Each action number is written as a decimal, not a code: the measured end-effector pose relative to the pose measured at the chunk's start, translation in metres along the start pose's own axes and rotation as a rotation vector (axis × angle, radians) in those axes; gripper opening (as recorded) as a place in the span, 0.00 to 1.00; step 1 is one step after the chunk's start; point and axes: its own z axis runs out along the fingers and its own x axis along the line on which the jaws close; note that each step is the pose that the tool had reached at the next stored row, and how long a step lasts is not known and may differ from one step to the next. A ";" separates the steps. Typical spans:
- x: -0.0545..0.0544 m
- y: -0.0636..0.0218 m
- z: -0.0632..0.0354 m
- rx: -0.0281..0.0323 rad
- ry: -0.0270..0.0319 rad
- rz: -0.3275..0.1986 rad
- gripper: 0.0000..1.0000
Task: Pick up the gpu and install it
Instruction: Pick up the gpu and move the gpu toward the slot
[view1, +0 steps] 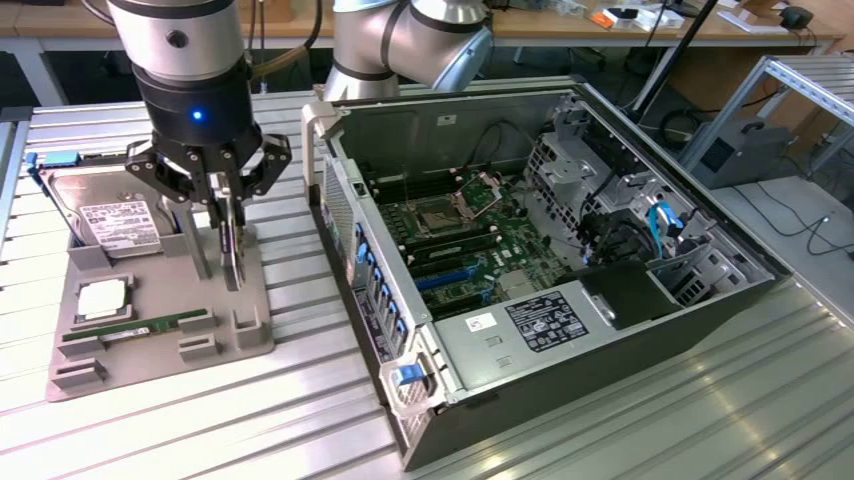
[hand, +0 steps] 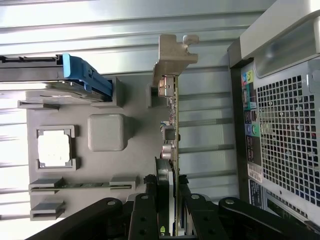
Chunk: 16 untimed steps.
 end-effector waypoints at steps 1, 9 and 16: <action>0.000 0.0000 -0.0003 0.0001 0.0000 0.000 0.27; 0.000 0.0001 -0.0031 0.0000 0.0000 0.000 0.27; 0.000 0.0003 -0.0072 -0.0001 0.0000 0.000 0.27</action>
